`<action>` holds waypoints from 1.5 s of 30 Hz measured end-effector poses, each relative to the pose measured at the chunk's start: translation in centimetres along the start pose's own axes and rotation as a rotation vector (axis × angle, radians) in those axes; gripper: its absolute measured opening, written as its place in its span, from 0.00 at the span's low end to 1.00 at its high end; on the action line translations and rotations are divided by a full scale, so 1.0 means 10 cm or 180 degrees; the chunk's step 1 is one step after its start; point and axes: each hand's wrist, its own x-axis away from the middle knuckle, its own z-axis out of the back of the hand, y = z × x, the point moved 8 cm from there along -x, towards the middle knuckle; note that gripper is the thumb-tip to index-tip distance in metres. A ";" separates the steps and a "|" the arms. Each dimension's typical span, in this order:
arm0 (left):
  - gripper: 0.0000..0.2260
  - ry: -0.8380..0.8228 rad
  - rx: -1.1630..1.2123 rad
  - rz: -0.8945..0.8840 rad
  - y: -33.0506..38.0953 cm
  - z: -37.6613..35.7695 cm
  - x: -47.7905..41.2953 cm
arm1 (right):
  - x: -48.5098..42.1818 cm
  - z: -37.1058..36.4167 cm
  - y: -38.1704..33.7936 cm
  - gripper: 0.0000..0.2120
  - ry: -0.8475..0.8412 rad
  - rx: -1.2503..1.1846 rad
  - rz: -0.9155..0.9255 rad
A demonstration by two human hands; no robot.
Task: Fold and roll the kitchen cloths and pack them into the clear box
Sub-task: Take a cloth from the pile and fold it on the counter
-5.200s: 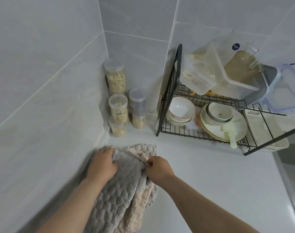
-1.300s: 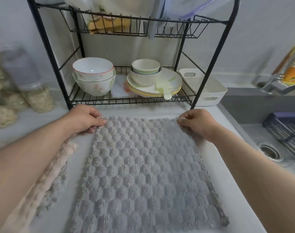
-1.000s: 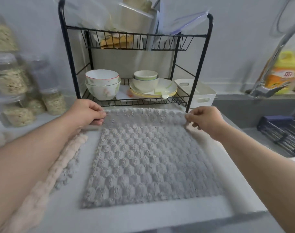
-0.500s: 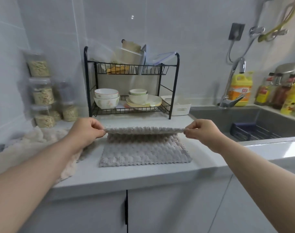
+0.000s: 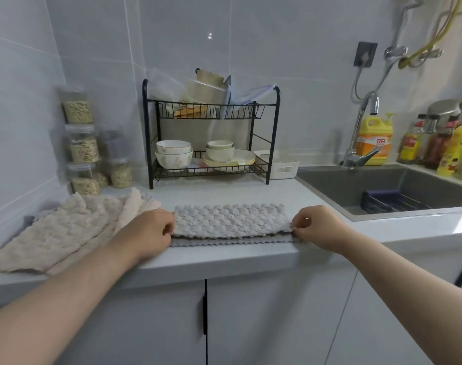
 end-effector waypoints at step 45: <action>0.40 -0.1109 -0.0562 -0.0040 0.28 -0.67 -0.37 | -0.39 -0.29 -0.22 0.14 0.0109 0.0605 -0.0897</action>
